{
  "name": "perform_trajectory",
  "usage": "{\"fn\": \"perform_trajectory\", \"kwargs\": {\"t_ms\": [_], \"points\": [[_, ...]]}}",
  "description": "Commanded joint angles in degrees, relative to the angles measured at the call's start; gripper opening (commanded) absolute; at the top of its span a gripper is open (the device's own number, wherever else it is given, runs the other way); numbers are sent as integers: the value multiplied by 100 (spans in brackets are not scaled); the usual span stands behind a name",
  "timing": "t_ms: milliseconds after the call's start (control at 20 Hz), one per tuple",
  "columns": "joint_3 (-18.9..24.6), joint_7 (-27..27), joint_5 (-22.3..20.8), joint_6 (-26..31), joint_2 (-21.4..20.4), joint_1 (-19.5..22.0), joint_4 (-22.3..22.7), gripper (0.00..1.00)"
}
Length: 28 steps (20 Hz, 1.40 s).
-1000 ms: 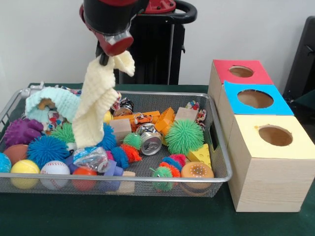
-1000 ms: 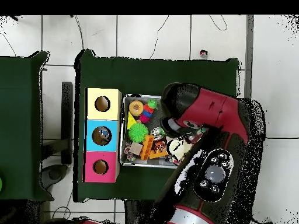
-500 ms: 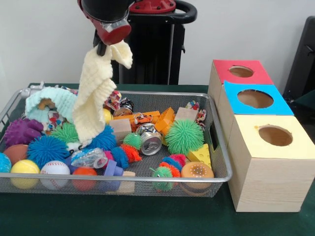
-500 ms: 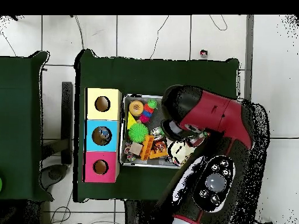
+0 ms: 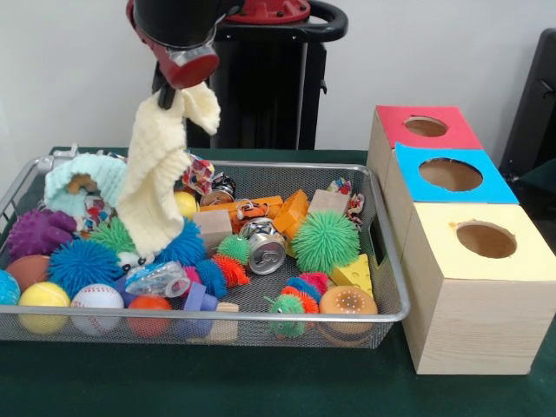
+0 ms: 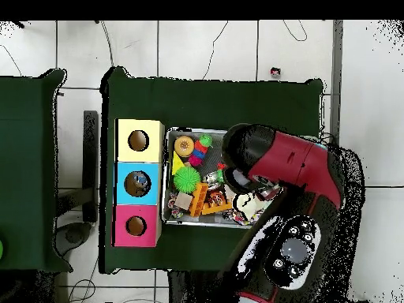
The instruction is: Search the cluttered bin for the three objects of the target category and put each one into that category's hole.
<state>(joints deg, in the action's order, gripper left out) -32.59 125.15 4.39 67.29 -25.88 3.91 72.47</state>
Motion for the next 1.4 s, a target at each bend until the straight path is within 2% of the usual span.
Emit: {"fn": "perform_trajectory", "kwargs": {"t_ms": [50,250,500,650,950,1400], "points": [[543,247,-345,-896,267,286,1028,0],[490,295,-521,-1214,376,260,1161,0],[488,175,-666,-1137,440,315,1162,0],[565,223,-682,-1557,480,395,1230,0],[562,340,-805,-2054,537,392,1232,0],[627,358,-739,-2322,478,393,1349,0]]}}
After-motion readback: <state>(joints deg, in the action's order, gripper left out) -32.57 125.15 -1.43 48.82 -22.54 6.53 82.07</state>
